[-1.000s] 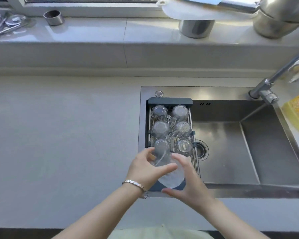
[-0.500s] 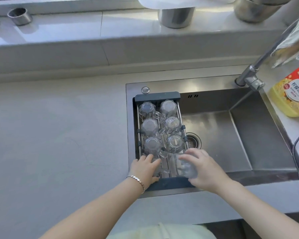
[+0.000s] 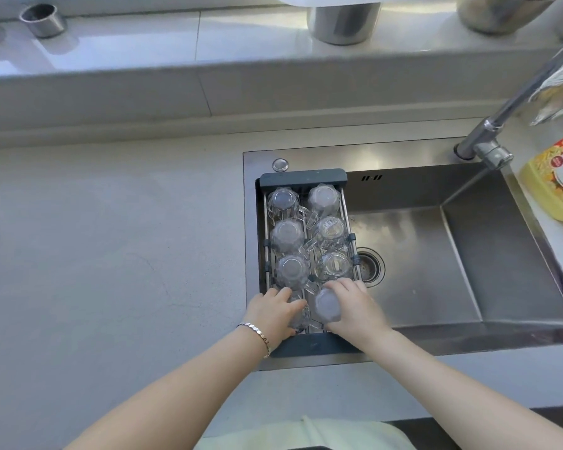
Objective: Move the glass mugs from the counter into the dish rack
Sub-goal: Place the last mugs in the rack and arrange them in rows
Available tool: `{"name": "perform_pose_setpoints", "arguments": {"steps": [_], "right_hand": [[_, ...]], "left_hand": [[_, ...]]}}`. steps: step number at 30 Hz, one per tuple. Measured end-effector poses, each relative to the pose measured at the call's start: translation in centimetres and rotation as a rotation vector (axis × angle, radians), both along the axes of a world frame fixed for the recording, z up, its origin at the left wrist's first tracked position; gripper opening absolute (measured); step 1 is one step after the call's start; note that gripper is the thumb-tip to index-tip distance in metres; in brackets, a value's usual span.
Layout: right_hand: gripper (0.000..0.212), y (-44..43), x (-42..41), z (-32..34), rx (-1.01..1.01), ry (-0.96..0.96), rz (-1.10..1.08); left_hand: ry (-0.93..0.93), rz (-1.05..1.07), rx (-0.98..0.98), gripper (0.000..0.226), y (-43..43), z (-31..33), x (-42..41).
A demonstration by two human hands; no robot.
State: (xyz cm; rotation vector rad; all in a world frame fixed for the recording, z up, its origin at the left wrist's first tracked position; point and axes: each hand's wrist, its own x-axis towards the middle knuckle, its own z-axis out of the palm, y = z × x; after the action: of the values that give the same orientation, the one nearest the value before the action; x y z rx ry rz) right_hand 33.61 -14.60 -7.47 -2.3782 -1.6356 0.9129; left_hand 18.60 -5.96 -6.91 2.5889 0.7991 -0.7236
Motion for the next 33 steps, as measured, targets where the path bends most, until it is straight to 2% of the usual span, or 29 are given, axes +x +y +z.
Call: {"name": "perform_pose_setpoints", "arguments": {"steps": [6, 10, 14, 17, 19, 22, 24, 27, 31, 33], "right_hand": [[0.065, -1.5, -0.2, -1.1, 0.105, 0.171, -0.195], [0.063, -2.0, 0.2, -1.2, 0.034, 0.219, -0.190], [0.057, -1.4, 0.7, 0.2, -0.083, 0.155, -0.079], [0.037, 0.8, 2.7, 2.5, -0.101, 0.096, -0.048], [0.032, 3.2, 4.5, 4.0, -0.076, 0.142, -0.055], [0.031, 7.7, 7.2, 5.4, -0.017, 0.154, -0.084], [0.037, 10.9, 8.6, 5.4, 0.049, 0.097, -0.108], [0.048, 15.2, 9.9, 4.6, 0.077, -0.007, -0.176], [0.067, 18.7, 9.4, 1.9, -0.158, -0.084, -0.150], [0.070, 19.4, 8.7, 0.4, -0.198, -0.107, -0.149]], "left_hand": [[-0.018, -0.002, -0.011, 0.057, 0.1, -0.1, 0.0], [-0.030, 0.031, -0.042, 0.057, 0.1, -0.2, -0.2], [-0.089, 0.094, -0.112, 0.048, 0.3, 0.0, -0.5], [-0.260, 0.256, -0.104, 0.033, 2.2, 1.2, -0.4], [-0.347, 0.436, -0.121, 0.027, 4.5, 2.2, 0.3], [-0.427, 0.682, -0.145, 0.028, 9.0, 3.5, 2.2], [-0.435, 0.715, -0.123, 0.034, 12.0, 3.9, 3.6], [-0.407, 0.614, -0.042, 0.043, 15.5, 3.6, 5.5], [-0.210, 0.208, 0.105, 0.063, 18.1, 1.7, 8.2], [-0.112, 0.045, 0.115, 0.070, 18.7, 0.7, 9.4]]}}
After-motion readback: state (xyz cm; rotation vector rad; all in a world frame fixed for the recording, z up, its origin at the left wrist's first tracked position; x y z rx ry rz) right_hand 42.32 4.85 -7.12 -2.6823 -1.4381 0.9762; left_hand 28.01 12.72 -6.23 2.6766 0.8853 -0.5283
